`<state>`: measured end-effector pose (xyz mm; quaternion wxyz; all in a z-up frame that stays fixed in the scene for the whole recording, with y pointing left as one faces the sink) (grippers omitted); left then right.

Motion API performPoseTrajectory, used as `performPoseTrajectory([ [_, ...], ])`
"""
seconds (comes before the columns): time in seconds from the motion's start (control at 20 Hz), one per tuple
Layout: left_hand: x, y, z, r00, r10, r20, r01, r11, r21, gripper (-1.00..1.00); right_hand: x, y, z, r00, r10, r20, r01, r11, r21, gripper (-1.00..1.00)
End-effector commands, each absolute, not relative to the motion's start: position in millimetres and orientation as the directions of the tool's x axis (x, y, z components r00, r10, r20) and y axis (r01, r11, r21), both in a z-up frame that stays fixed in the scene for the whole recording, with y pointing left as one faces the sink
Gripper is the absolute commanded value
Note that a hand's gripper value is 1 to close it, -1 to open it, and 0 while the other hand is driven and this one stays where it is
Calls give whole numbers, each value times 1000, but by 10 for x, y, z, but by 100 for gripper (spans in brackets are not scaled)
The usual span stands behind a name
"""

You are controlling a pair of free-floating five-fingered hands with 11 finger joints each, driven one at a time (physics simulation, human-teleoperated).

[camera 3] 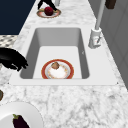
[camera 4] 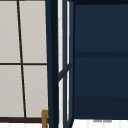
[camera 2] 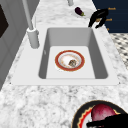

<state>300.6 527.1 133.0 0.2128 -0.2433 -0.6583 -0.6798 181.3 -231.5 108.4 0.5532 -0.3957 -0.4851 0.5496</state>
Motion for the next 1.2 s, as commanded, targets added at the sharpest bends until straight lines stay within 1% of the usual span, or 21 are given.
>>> performPoseTrajectory([
  [0.0, 2919, 5003, 1130, -812, 0, 584, 582, -84, 809, -100, 1813, -2315, 1084, -75, 992, 102, -224, 83, -971, 0],
  [0.1, 2979, 5019, 1020, -816, 18, 577, 573, -104, 813, -100, 1813, -2315, 1084, -75, 992, 102, -224, 83, -971, 0],
  [0.2, 3071, 5129, 1008, -808, 39, 587, 583, -85, 808, -100, 1813, -2315, 1084, -75, 992, 102, -224, 83, -971, 0],
  [0.3, 3142, 5251, 1000, -773, 35, 633, 628, -104, 772, -100, 1813, -2315, 1084, -75, 992, 102, -224, 83, -971, 0],
  [0.35, 3073, 5342, 1000, -768, 40, 639, 634, -88, 768, 100, 1813, -2315, 1084, -75, 992, 102, -224, 83, -971, 0],
  [0.4, 3019, 5400, 1098, -748, 54, 662, 658, -77, 749, 100, 1813, -2315, 1084, -75, 992, 102, -224, 83, -971, 0],
  [0.45, 3027, 5459, 1184, -744, 62, 665, 664, -48, 747, 100, 1813, -2315, 1084, -75, 992, 102, -224, 83, -971, 0],
  [0.55, 2945, 5407, 1458, -794, 46, 606, 607, 17, 794, 100, 1813, -2315, 1084, -75, 992, 102, -224, 83, -971, 0],
  [0.6, 2866, 5370, 1572, -806, 46, 590, 591, 20, 807, 100, 1813, -2315, 1084, -75, 992, 102, -224, 83, -971, 0],
  [0.75, 2855, 5390, 1636, -805, 16, 593, 593, 49, 804, 100, 1813, -2315, 1084, -75, 992, 102, -224, 83, -971, 0],
  [0.8, 2877, 5382, 1636, -806, 47, 590, 592, 27, 806, -100, 1813, -2315, 1084, -75, 992, 102, -224, 83, -971, 0],
  [0.85, 2870, 5364, 1641, -814, 68, 577, 580, 28, 814, -100, 1813, -2315, 1084, -75, 992, 102, -224, 83, -971, 0],
  [1.0, 3045, 5283, 1580, -803, 54, 594, 596, 28, 803, -100, 1813, -2315, 1084, -75, 992, 102, -224, 83, -971, 0],
  [1.15, 3058, 5084, 1539, -824, 10, 566, 566, 56, 823, -100, 1813, -2315, 1084, -75, 992, 102, -224, 83, -971, 0],
])
